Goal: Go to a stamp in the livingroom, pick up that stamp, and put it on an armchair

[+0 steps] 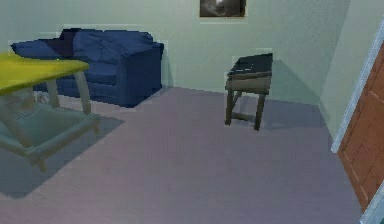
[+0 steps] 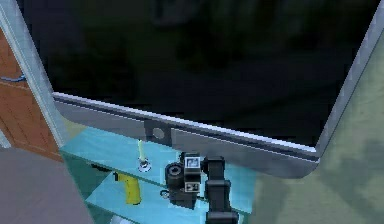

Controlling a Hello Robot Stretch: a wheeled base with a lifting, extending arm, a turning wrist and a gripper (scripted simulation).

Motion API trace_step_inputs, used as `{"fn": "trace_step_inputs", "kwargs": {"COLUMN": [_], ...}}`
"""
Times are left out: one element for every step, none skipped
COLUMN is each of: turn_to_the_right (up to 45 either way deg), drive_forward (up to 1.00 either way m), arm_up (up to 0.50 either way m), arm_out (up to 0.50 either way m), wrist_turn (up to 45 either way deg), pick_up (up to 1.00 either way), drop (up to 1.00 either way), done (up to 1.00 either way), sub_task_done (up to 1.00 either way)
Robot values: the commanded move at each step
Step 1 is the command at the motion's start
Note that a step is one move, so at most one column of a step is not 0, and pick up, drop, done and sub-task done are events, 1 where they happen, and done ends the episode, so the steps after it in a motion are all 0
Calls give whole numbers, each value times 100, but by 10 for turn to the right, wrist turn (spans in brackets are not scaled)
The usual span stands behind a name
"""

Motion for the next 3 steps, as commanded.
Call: {"fn": "trace_step_inputs", "kwargs": {"turn_to_the_right": [0,0,0], "drive_forward": [0,0,0], "arm_up": [18,0,0], "arm_out": [0,0,0], "wrist_turn": [0,-450,-450], "pick_up": [0,0,0], "drop": [0,0,0], "done": [0,0,0], "sub_task_done": [0,0,0]}}
